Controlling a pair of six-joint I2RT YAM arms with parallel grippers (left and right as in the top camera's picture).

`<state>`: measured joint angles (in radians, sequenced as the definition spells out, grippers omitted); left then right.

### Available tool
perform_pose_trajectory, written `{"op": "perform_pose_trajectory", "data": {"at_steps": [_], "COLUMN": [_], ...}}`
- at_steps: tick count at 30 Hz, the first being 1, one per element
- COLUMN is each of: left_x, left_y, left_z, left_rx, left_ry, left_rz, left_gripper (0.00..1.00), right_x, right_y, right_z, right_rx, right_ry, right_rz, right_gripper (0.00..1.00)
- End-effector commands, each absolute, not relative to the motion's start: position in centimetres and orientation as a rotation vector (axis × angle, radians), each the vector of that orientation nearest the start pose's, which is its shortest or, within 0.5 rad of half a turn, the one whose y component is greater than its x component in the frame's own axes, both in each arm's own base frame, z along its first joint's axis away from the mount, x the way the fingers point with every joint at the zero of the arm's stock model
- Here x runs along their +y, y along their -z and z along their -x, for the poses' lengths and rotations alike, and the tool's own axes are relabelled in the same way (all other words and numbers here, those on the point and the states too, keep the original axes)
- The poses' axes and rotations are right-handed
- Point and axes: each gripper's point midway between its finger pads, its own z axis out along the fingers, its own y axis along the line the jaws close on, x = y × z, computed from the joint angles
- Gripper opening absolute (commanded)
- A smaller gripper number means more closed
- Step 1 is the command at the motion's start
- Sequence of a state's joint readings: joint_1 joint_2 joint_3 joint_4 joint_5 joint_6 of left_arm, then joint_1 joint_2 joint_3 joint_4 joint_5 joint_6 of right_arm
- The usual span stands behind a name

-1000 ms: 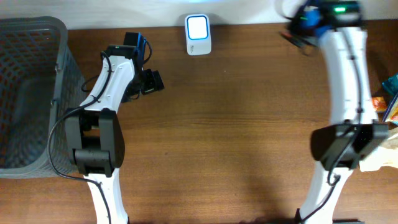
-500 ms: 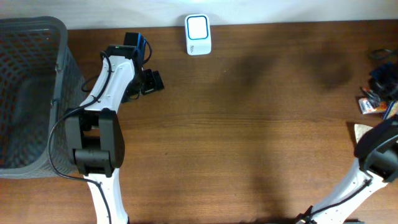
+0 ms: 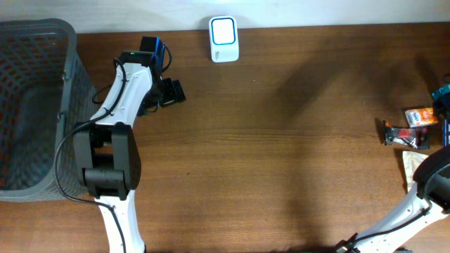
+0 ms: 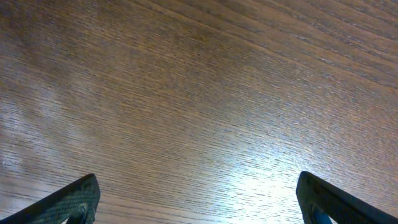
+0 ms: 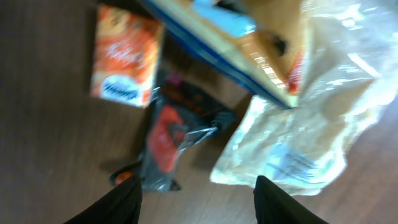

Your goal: Scan the item barcode

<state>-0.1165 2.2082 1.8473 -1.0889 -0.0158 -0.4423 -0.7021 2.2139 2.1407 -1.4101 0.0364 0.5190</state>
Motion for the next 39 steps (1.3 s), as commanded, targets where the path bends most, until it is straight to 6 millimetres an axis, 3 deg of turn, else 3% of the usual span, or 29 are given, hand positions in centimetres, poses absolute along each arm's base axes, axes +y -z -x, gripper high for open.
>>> {"op": "perform_pose_trajectory", "data": {"at_steps": [1,3,6,9,12,15,20,24,27,29,31,32,33,39], "left_x": [-5.2,-5.2,-5.2,-5.2,-5.2,-5.2,-5.2,-5.2,-5.2,-5.2,-5.2,-5.2,-5.2,-5.2], "left_y": [-6.3,-6.3,-6.3,-6.3,-6.3,-6.3,-6.3,-6.3,-6.3,-6.3,-6.3,-6.3,-6.3,-6.3], "left_z": [-45.5,-45.5,-45.5,-45.5,-45.5,-45.5,-45.5,-45.5,-45.5,-45.5,-45.5,-45.5,-45.5,-45.5], "left_rx": [2.957,2.957,2.957,2.957,2.957,2.957,2.957,2.957,2.957,2.957,2.957,2.957,2.957,2.957], "left_ry": [0.027,0.027,0.027,0.027,0.027,0.027,0.027,0.027,0.027,0.027,0.027,0.027,0.027,0.027], "left_rz": [0.477,0.477,0.477,0.477,0.477,0.478,0.477,0.477,0.477,0.477,0.477,0.477,0.477,0.477], "left_gripper": [0.99,0.99,0.99,0.99,0.99,0.99,0.99,0.99,0.99,0.99,0.99,0.99,0.99,0.99], "right_x": [-27.0,-26.0,-23.6,-21.1,-17.0,-12.4,-7.0,-2.3,-0.8,0.3,0.7,0.9,1.0,1.2], "right_y": [-13.1,-14.9,-19.6,-24.0,-28.1,-31.2,-34.5,-34.5,-33.3,-31.5,-30.0,-29.3,-28.4,-25.8], "right_z": [-35.5,-35.8,-35.9,-34.3,-32.4,-30.3,-27.1,-22.6,-20.4,-18.2,-16.5,-15.7,-14.9,-13.4], "right_rx": [2.545,2.53,2.502,2.49,2.528,2.574,2.569,2.58,2.588,2.602,2.619,2.628,2.638,2.69], "right_ry": [-0.144,-0.203,-0.31,-0.299,-0.286,-0.256,-0.184,-0.218,-0.235,-0.247,-0.252,-0.257,-0.261,-0.263], "right_rz": [-1.643,-1.594,-1.446,-1.345,-1.164,-0.98,-0.7,-0.515,-0.448,-0.406,-0.395,-0.403,-0.414,-0.428], "right_gripper": [0.57,0.57,0.57,0.57,0.57,0.57,0.57,0.57,0.58,0.59,0.68,0.92,0.99,0.99]}}
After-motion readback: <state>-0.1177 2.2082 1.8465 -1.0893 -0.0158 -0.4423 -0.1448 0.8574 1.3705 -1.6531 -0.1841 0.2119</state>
